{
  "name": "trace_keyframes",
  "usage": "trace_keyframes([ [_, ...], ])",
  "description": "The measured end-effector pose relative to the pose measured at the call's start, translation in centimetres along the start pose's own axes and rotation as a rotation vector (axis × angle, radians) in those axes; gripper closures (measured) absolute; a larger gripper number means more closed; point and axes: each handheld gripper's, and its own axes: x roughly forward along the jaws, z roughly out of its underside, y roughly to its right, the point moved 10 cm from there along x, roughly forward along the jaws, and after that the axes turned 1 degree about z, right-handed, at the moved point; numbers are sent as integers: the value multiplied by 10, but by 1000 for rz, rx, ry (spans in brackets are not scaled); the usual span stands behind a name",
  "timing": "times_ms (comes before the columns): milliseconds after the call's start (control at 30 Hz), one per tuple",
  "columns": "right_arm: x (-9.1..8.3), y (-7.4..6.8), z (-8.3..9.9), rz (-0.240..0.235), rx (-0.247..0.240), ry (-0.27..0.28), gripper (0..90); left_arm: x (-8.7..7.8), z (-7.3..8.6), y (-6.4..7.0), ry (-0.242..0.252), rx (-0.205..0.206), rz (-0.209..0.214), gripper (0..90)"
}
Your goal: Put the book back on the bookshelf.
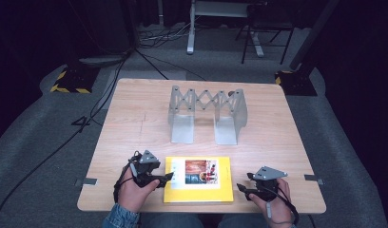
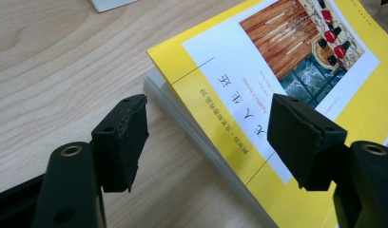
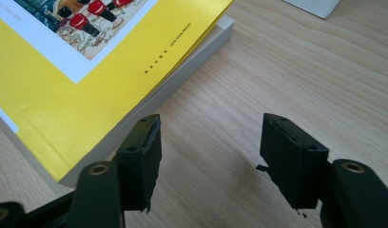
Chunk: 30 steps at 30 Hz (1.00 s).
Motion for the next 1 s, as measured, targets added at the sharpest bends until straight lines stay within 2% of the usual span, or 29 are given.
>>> trace_keyframes([
  [133, -7, -4, 1, 1, -16, 1, 401, 6, 2, 2, -16, -14, 8, 299],
  [233, -13, -7, 2, -13, -7, 2, 395, 11, 3, 4, -27, -15, 21, 311],
  [367, -17, -16, 2, -47, -9, -2, 386, 16, 5, 8, -49, 3, 28, 335],
  [767, -13, -43, 7, -133, -63, -51, 355, 20, 6, 10, -46, -1, 41, 327],
  [1000, -8, -53, 7, -167, -81, -53, 317, 21, 6, 9, -44, 1, 34, 324],
])
